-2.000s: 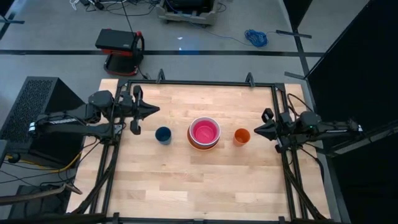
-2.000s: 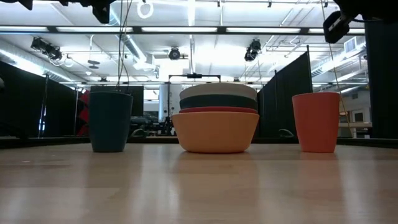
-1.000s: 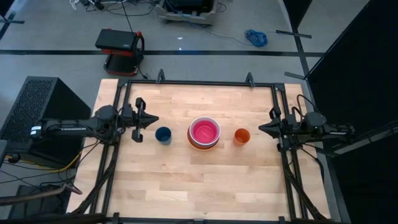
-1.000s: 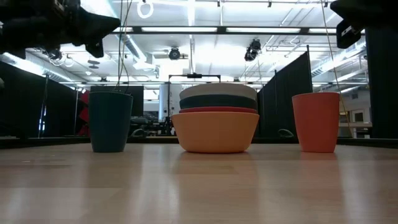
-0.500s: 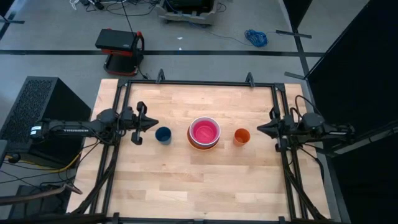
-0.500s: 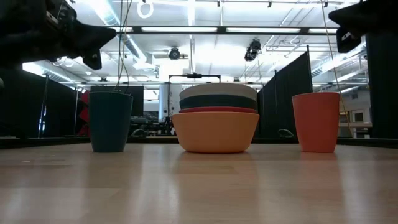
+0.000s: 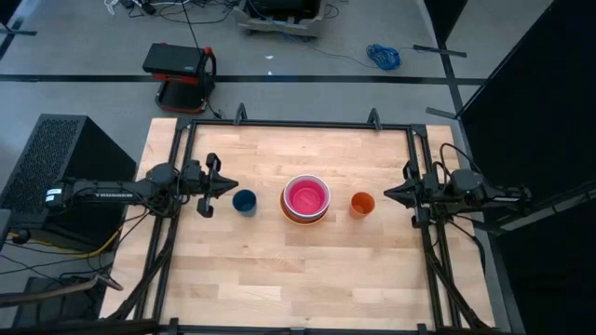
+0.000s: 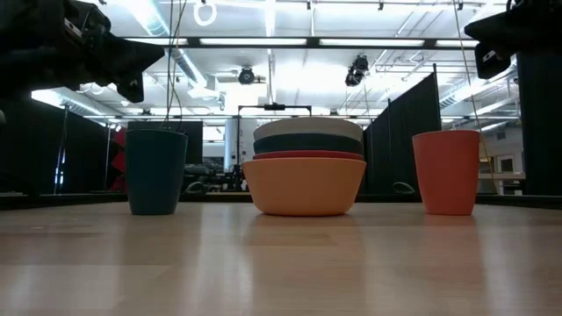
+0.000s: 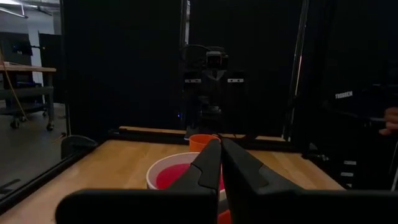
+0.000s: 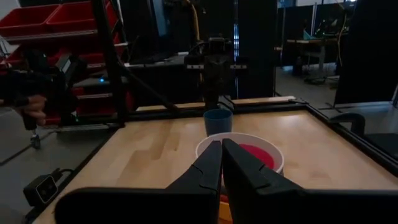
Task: Nest bowls inside each other
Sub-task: Return to Home Position
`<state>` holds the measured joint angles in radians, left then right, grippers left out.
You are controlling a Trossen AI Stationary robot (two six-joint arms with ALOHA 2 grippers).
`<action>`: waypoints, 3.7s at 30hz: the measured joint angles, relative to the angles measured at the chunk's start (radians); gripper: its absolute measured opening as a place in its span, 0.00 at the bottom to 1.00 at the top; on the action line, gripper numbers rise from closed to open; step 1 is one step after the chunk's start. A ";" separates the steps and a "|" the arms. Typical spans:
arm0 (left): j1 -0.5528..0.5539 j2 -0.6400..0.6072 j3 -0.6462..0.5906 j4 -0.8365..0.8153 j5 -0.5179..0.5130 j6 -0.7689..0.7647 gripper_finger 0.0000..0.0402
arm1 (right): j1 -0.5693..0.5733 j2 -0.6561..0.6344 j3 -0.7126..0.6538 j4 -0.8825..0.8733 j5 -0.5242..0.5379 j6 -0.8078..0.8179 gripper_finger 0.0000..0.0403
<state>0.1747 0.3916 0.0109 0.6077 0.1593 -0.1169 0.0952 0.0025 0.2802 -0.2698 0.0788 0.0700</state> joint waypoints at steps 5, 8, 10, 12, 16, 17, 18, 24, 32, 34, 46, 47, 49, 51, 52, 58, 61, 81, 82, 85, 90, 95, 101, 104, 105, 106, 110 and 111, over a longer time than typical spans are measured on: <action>0.000 0.000 0.000 0.000 0.000 -0.001 0.00 | 0.000 0.000 -0.001 -0.042 0.007 0.004 0.00; 0.000 0.000 0.000 0.001 0.000 -0.016 0.00 | 0.000 0.000 -0.006 -0.026 0.034 -0.002 0.00; 0.000 0.000 0.000 0.001 0.000 -0.019 0.00 | 0.000 0.000 -0.025 0.010 0.046 -0.003 0.00; 0.000 0.000 0.000 0.001 0.000 -0.021 0.00 | 0.000 0.000 -0.058 0.078 0.051 -0.003 0.00; 0.000 0.000 0.000 0.000 0.000 -0.028 0.00 | 0.000 0.000 -0.114 0.185 0.057 0.000 0.00; 0.000 0.000 0.000 0.000 0.000 -0.029 0.00 | 0.000 0.000 -0.127 0.211 0.058 0.000 0.00; 0.000 0.000 0.000 0.000 0.000 -0.031 0.00 | 0.000 0.000 -0.141 0.238 0.060 0.001 0.00; 0.000 0.000 0.000 0.000 -0.001 -0.040 0.00 | 0.000 0.001 -0.224 0.397 0.069 0.005 0.00; 0.000 0.000 0.000 -0.002 -0.002 -0.045 0.00 | 0.000 0.001 -0.270 0.481 0.075 0.005 0.00; 0.000 0.000 0.000 -0.008 -0.002 -0.044 0.00 | 0.000 0.001 -0.270 0.453 0.075 0.006 0.00; 0.000 0.001 -0.001 -0.062 0.010 -0.023 0.00 | 0.000 0.001 -0.271 0.382 0.075 0.024 0.00; 0.000 0.001 -0.001 -0.064 0.012 -0.023 0.00 | 0.000 0.001 -0.271 0.383 0.075 0.025 0.00; 0.000 0.001 -0.001 -0.067 0.015 -0.024 0.00 | 0.000 0.001 -0.271 0.383 0.075 0.026 0.00; 0.000 0.001 -0.001 -0.071 0.018 -0.024 0.00 | 0.000 0.001 -0.272 0.383 0.075 0.027 0.00; 0.000 0.001 -0.002 -0.073 0.020 -0.024 0.00 | 0.000 0.001 -0.272 0.383 0.075 0.027 0.00; 0.000 0.000 -0.002 -0.083 0.029 -0.029 0.00 | 0.000 0.001 -0.272 0.384 0.074 0.030 0.00; 0.000 0.000 -0.002 -0.078 0.029 -0.033 0.00 | 0.000 0.001 -0.272 0.384 0.076 0.026 0.00; 0.000 0.000 -0.003 -0.075 0.025 -0.034 0.00 | 0.000 0.001 -0.273 0.370 0.076 0.029 0.00; 0.000 0.000 -0.003 -0.075 0.025 -0.034 0.00 | 0.000 0.001 -0.274 0.370 0.076 0.029 0.00; 0.000 0.000 -0.003 -0.075 0.025 -0.034 0.00 | 0.000 0.001 -0.274 0.371 0.075 0.030 0.00; 0.000 0.000 -0.003 -0.075 0.025 -0.034 0.01 | 0.000 0.001 -0.274 0.371 0.074 0.030 0.00; 0.000 0.000 -0.004 -0.075 0.025 -0.034 0.02 | 0.000 0.001 -0.274 0.371 0.074 0.030 0.00; 0.000 0.000 -0.004 -0.075 0.025 -0.034 0.00 | 0.000 0.001 -0.274 0.371 0.074 0.030 0.00; 0.000 0.000 -0.004 -0.075 0.024 -0.034 0.00 | 0.000 0.001 -0.274 0.371 0.074 0.030 0.00; 0.000 0.000 -0.004 -0.075 0.024 -0.034 0.00 | 0.000 0.001 -0.274 0.371 0.073 0.030 0.00; 0.000 0.000 -0.004 -0.075 0.024 -0.034 0.00 | 0.000 0.001 -0.274 0.371 0.073 0.030 0.00; 0.000 0.000 -0.004 -0.075 0.024 -0.034 0.00 | 0.000 0.001 -0.274 0.371 0.073 0.030 0.00; 0.000 0.000 -0.004 -0.075 0.024 -0.034 0.00 | 0.000 0.001 -0.274 0.371 0.073 0.030 0.00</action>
<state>0.1749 0.3917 0.0068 0.5323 0.1837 -0.1509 0.0952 0.0036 0.0063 0.1017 0.1519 0.0999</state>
